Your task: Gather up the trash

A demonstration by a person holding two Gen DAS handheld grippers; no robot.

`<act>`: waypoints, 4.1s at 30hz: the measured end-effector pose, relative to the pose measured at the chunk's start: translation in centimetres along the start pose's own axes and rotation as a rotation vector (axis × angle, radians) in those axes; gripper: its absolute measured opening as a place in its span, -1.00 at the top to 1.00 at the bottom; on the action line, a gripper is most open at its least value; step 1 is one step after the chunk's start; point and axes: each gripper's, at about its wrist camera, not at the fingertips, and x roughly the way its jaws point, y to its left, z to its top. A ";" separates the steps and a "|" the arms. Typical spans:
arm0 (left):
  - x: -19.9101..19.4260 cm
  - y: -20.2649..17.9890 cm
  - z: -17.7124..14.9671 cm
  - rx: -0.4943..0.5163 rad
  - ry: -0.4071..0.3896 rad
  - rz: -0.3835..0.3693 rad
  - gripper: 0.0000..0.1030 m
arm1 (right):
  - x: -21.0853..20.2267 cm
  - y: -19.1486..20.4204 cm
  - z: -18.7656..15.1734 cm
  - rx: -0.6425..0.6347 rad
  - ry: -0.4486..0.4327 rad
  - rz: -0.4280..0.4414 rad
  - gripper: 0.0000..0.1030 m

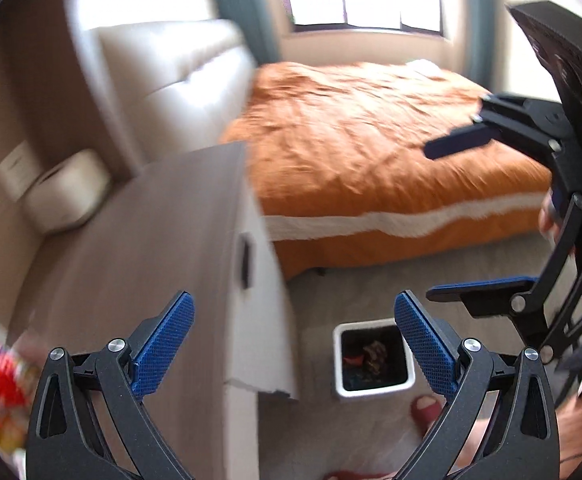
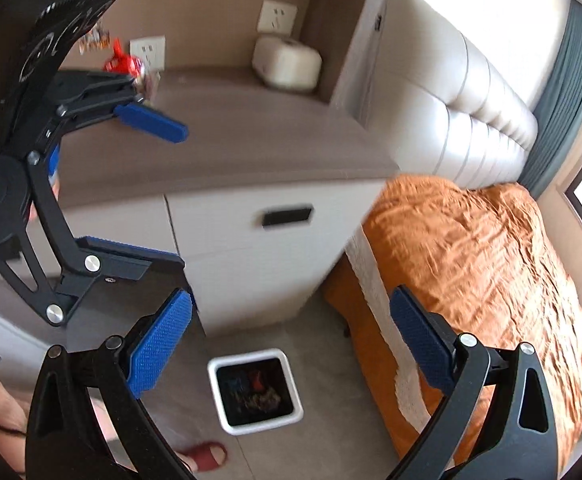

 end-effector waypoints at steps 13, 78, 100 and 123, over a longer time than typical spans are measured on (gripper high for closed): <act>-9.1 12.5 -7.0 -0.374 -0.045 0.329 -0.91 | 3.0 9.1 11.2 -0.028 -0.129 0.179 -0.92; -8.2 18.3 -3.9 -0.388 0.008 0.274 0.02 | 3.6 10.3 18.2 0.005 -0.186 0.147 -0.38; 2.1 0.6 3.1 -0.108 0.106 0.022 0.02 | 0.2 -2.1 2.3 0.181 -0.007 0.003 -0.38; 24.2 -12.2 -7.0 0.306 0.342 -0.334 0.02 | 15.0 -3.7 -19.2 0.168 0.379 0.072 -0.39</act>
